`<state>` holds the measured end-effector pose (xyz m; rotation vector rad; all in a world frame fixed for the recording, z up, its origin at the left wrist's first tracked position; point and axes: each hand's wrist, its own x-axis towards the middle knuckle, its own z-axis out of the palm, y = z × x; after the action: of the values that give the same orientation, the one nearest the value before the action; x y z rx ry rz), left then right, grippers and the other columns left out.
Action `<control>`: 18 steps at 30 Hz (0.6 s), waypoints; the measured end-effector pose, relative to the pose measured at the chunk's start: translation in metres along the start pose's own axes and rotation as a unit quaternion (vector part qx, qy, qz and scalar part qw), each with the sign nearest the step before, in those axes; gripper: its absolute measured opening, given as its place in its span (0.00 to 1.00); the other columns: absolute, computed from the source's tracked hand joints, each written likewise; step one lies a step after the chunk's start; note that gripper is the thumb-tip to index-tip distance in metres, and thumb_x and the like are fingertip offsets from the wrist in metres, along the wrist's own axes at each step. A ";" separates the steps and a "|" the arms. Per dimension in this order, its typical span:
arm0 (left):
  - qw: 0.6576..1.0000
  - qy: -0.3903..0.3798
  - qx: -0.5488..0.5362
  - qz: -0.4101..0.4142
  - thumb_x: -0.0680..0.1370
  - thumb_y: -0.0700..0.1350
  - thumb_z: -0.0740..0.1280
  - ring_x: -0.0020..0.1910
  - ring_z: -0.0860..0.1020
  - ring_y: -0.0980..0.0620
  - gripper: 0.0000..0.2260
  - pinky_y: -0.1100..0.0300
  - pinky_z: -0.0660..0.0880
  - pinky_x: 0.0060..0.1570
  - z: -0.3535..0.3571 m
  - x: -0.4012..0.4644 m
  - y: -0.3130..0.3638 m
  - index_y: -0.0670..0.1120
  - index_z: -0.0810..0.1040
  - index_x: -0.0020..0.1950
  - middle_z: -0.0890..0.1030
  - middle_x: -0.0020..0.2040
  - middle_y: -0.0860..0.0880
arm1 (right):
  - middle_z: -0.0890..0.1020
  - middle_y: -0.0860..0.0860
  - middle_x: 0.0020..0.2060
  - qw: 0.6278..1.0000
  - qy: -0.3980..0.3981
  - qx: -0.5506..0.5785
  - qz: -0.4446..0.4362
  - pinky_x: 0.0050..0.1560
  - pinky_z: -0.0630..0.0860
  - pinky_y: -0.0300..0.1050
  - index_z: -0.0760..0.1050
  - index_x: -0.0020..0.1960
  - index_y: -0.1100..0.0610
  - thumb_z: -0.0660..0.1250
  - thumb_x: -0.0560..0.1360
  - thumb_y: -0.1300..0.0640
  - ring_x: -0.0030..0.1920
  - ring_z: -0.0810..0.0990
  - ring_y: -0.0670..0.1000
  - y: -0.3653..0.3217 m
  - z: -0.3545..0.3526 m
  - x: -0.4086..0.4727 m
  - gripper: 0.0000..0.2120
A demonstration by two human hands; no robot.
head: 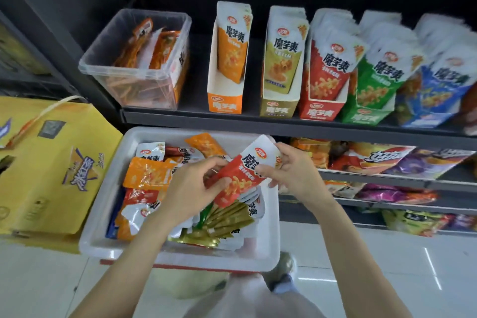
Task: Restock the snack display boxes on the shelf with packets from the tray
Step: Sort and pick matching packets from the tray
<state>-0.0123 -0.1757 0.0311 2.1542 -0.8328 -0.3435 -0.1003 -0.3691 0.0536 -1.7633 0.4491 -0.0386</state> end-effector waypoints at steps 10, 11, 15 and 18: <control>0.914 0.309 0.056 0.258 0.74 0.37 0.68 0.50 0.77 0.49 0.07 0.61 0.71 0.53 0.051 0.110 0.083 0.42 0.81 0.50 0.81 0.48 0.47 | 0.80 0.39 0.30 0.866 0.458 0.010 -0.203 0.40 0.80 0.49 0.75 0.41 0.51 0.71 0.74 0.52 0.33 0.77 0.42 -0.038 -0.147 -0.012 0.06; 0.911 0.297 0.088 0.271 0.74 0.39 0.68 0.50 0.77 0.47 0.07 0.58 0.71 0.52 0.058 0.123 0.085 0.43 0.81 0.50 0.81 0.49 0.47 | 0.78 0.41 0.28 0.856 0.469 -0.015 -0.215 0.41 0.79 0.51 0.74 0.40 0.54 0.70 0.75 0.52 0.32 0.76 0.44 -0.041 -0.156 -0.005 0.09; 0.916 0.213 0.220 0.259 0.75 0.47 0.67 0.57 0.74 0.45 0.10 0.50 0.70 0.56 0.082 0.158 0.090 0.47 0.80 0.55 0.79 0.54 0.49 | 0.71 0.47 0.25 0.865 0.413 -0.182 -0.221 0.30 0.66 0.30 0.77 0.48 0.58 0.68 0.77 0.55 0.26 0.71 0.44 -0.054 -0.171 0.033 0.07; 0.913 0.199 0.254 0.248 0.74 0.47 0.68 0.55 0.74 0.45 0.08 0.50 0.70 0.55 0.086 0.166 0.089 0.47 0.80 0.51 0.79 0.52 0.50 | 0.76 0.49 0.30 0.853 0.360 -0.312 -0.215 0.37 0.66 0.38 0.76 0.59 0.59 0.69 0.75 0.54 0.31 0.75 0.50 -0.058 -0.169 0.065 0.15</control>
<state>0.0303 -0.3781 0.0462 2.2427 -1.2744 0.6178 -0.0687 -0.5371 0.1364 -2.4444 0.6327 -1.0023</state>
